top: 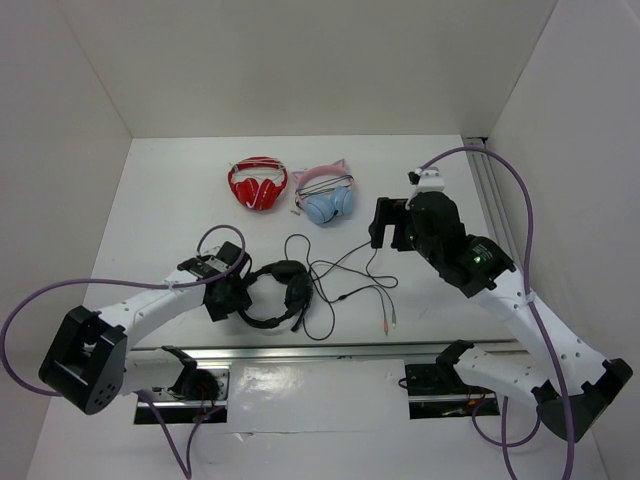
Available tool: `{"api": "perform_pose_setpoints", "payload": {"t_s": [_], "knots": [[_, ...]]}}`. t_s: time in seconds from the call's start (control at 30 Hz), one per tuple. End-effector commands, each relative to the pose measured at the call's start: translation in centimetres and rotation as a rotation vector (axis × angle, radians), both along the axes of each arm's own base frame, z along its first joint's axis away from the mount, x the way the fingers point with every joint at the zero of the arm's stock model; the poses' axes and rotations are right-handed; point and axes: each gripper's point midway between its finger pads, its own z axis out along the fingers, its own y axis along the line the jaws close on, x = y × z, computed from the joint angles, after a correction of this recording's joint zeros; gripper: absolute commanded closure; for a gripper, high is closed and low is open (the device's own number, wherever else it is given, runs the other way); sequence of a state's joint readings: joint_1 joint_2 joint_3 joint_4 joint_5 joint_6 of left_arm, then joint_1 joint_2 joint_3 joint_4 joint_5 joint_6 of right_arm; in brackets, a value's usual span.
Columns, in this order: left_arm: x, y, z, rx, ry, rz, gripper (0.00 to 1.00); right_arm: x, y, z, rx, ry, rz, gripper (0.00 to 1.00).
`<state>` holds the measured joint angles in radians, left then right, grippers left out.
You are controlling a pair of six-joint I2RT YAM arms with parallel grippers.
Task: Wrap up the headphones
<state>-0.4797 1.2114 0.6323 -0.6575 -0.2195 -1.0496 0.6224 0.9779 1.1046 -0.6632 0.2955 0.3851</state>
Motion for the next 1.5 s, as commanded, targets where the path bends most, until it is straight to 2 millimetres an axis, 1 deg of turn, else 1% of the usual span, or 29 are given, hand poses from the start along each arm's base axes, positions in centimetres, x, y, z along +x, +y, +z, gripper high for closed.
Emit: {"api": "perform_pose_setpoints", "payload": {"t_s": [0.0,0.03,0.07,0.17,0.23,0.4,0.43,0.5,0.63,0.67,0.7,0.73,0.77,0.8,0.83,0.87,0.9,0.93,0.97,1.0,1.03,1.1,1.13,1.2,1.23,1.27,1.33,1.37,1.47], "knots": [[-0.5,0.2,-0.8,0.035,0.017,0.039,0.37,0.6,0.8,1.5,0.053,-0.058,0.01,0.0],[-0.7,0.5,-1.1,0.044,0.021,0.052,0.37,0.4,0.7,1.8,0.058,-0.066,0.01,0.0],[-1.1,0.8,-1.6,0.067,0.032,0.046,0.37,0.4,0.7,1.4,0.053,-0.058,0.01,0.0],[-1.5,1.3,-2.6,0.094,0.055,0.06,0.37,0.1,0.5,1.9,0.064,-0.074,0.01,0.0],[-1.8,1.4,-3.3,0.111,0.084,0.059,0.45,0.0,0.4,1.8,0.065,-0.076,0.01,0.0],[-1.7,1.3,-3.5,0.116,0.095,0.067,1.0,-0.2,0.3,2.1,0.07,-0.083,0.01,0.0],[-1.8,1.4,-2.9,0.127,0.091,0.06,1.0,-0.2,0.3,2.1,0.071,-0.083,0.01,0.0],[-0.5,1.2,-0.4,0.114,0.025,0.076,1.0,-0.1,0.4,1.8,0.07,-0.082,0.01,0.0],[2.1,1.3,6.7,0.115,-0.137,0.048,1.0,0.0,0.7,1.7,0.086,-0.122,0.032,0.0],[2.8,1.4,8.4,0.129,-0.178,0.0,1.0,0.0,1.4,2.3,0.113,-0.156,0.07,0.0],[3.8,1.1,11.5,0.112,-0.238,-0.011,1.0,0.0,1.7,2.6,0.134,-0.173,0.088,0.0],[4.3,1.4,13.3,0.123,-0.279,-0.016,1.0,-0.7,2.3,2.4,0.141,-0.193,0.149,0.0],[4.6,1.3,14.7,0.132,-0.3,-0.059,1.0,-0.6,3.0,3.7,0.182,-0.254,0.185,0.0],[5.4,1.1,17.8,0.121,-0.36,-0.069,1.0,-0.9,3.5,4.0,0.196,-0.281,0.221,0.0],[5.6,1.0,19.5,0.114,-0.39,-0.081,1.0,-1.3,4.0,3.1,0.199,-0.29,0.266,0.0],[6.2,0.9,20.8,0.128,-0.415,-0.127,1.0,-2.1,5.2,5.0,0.241,-0.38,0.36,0.0],[7.0,0.5,23.9,0.107,-0.48,-0.133,1.0,-2.5,5.7,5.1,0.255,-0.408,0.402,0.0],[6.9,0.6,24.9,0.106,-0.482,-0.133,1.0,-2.8,6.3,3.8,0.257,-0.408,0.443,0.0],[7.6,0.5,27.6,0.106,-0.539,-0.139,1.0,-3.6,7.4,5.3,0.294,-0.497,0.532,0.0],[8.0,0.4,28.8,0.101,-0.567,-0.146,1.0,-3.9,7.9,5.1,0.309,-0.521,0.563,0.0],[8.1,0.3,29.9,0.098,-0.587,-0.152,1.0,-4.0,8.3,3.5,0.306,-0.521,0.591,0.0],[8.4,-0.1,31.9,0.086,-0.621,-0.188,1.0,-3.9,8.7,4.1,0.331,-0.584,0.608,0.0],[8.9,-0.4,34.0,0.072,-0.669,-0.188,1.0,-3.6,8.9,3.6,0.322,-0.585,0.609,0.0],[8.8,-0.7,35.7,0.054,-0.702,-0.223,1.0,-3.1,9.4,3.0,0.31,-0.575,0.622,0.0],[8.9,-0.8,36.8,0.05,-0.725,-0.225,1.0,-3.1,9.6,3.4,0.302,-0.588,0.637,0.0],[9.1,-1.1,37.2,0.04,-0.731,-0.229,1.0,-2.8,9.8,4.2,0.305,-0.597,0.637,0.0],[9.1,-1.2,39.0,0.032,-0.775,-0.249,1.0,-2.6,9.8,4.4,0.269,-0.598,0.644,0.0],[8.9,-1.3,39.7,0.016,-0.791,-0.253,1.0,-2.5,9.8,5.5,0.263,-0.62,0.645,0.0],[9.3,-1.6,41.4,0.014,-0.827,-0.272,1.0,-2.3,9.7,5.8,0.216,-0.622,0.655,0.0]]}}
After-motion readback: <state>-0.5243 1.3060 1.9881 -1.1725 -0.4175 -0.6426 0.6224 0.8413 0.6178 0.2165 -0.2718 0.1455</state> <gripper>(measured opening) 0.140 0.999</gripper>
